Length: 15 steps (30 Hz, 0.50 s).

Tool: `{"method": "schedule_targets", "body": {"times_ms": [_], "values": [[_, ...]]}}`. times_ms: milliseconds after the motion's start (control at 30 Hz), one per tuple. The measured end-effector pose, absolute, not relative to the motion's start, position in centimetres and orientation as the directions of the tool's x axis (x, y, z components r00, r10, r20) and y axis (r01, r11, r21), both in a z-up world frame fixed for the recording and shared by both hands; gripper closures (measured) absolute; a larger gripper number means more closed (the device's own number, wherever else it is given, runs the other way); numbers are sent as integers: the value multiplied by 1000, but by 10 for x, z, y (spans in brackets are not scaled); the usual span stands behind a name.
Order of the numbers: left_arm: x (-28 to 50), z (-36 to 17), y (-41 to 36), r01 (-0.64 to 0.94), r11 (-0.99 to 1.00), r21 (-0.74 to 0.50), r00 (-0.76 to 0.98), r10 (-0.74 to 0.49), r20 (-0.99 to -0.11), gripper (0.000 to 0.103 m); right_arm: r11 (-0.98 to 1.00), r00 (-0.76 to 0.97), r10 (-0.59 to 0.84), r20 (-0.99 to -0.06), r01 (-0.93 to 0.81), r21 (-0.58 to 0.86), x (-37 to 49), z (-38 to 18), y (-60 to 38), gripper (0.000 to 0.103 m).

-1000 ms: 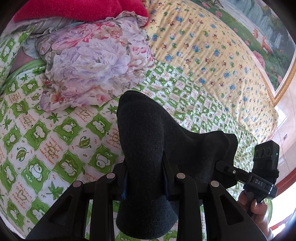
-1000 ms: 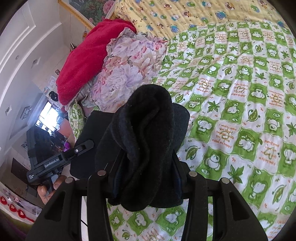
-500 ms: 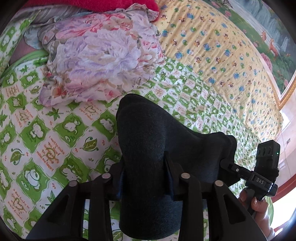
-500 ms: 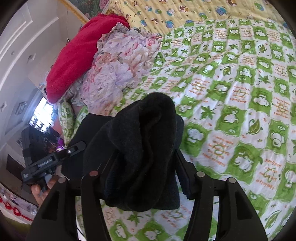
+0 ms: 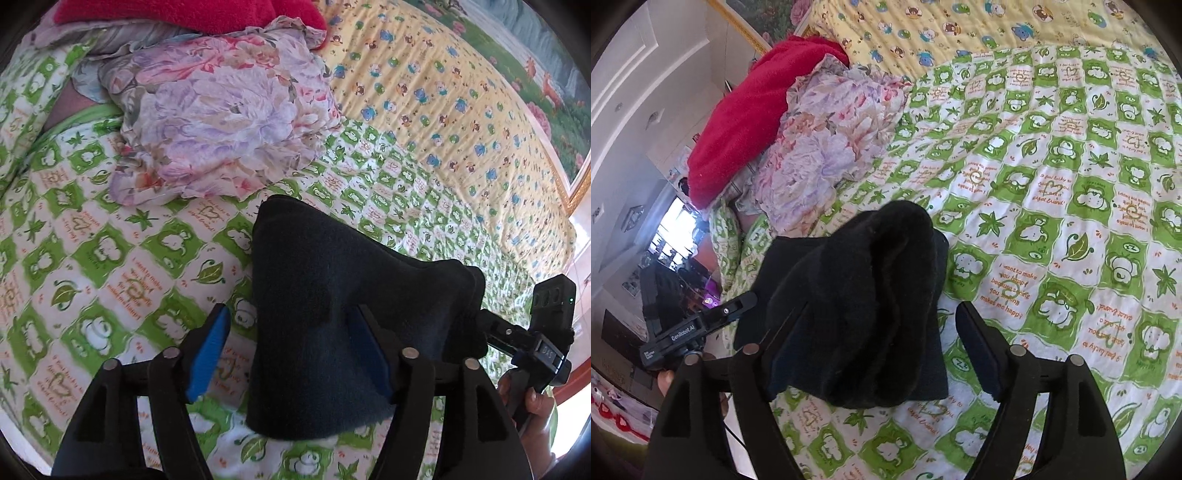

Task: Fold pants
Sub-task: 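Lower the folded pants onto the sheet and open both grippers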

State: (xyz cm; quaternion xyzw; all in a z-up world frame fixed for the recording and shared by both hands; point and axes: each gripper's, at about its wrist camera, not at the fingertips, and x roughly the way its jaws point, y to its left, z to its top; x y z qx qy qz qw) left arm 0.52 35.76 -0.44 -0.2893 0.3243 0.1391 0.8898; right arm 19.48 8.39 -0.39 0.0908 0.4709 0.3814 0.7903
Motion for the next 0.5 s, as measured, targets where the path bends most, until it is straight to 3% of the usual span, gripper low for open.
{"method": "schedule_targets", "body": {"times_ms": [133,500], "values": [[-8,2,352,-436,805,-403,750,77,-657,26,688,285,693,-663,-538,488,182,9,78,8],[-27,10,310,-396,881,-259,716,120,-688,24,692,313,657,-686,-612,383,149,24,74,6]]}}
